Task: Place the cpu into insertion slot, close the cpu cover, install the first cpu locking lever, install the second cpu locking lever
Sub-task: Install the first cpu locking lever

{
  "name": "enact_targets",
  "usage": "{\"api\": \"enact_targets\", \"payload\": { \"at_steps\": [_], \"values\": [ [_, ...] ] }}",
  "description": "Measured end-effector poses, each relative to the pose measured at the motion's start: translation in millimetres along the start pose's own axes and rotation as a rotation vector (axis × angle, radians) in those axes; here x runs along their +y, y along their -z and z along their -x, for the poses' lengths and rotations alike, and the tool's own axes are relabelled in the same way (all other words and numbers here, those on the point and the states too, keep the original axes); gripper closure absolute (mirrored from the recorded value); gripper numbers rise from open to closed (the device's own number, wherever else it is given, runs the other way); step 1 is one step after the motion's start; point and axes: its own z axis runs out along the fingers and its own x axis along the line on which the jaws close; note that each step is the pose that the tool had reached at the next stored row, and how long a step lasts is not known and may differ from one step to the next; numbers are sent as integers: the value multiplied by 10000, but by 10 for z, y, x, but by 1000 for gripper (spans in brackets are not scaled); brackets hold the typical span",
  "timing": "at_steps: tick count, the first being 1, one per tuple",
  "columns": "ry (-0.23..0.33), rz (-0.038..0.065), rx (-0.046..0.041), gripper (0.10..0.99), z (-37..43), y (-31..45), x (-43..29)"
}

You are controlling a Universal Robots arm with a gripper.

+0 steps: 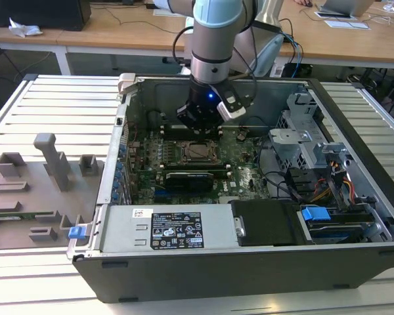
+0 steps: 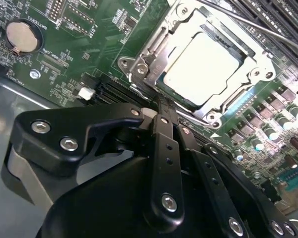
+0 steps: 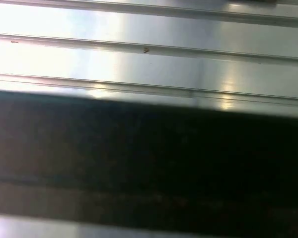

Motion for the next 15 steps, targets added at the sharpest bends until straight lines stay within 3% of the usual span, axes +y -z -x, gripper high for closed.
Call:
{"api": "enact_targets", "payload": {
  "at_steps": [6,10,15],
  "values": [
    [-1,6,-4,980,13,-33,-7],
    [4,8,-5,980,13,32,-10],
    [-1,10,34,980,13,13,-49]
  ]
}}
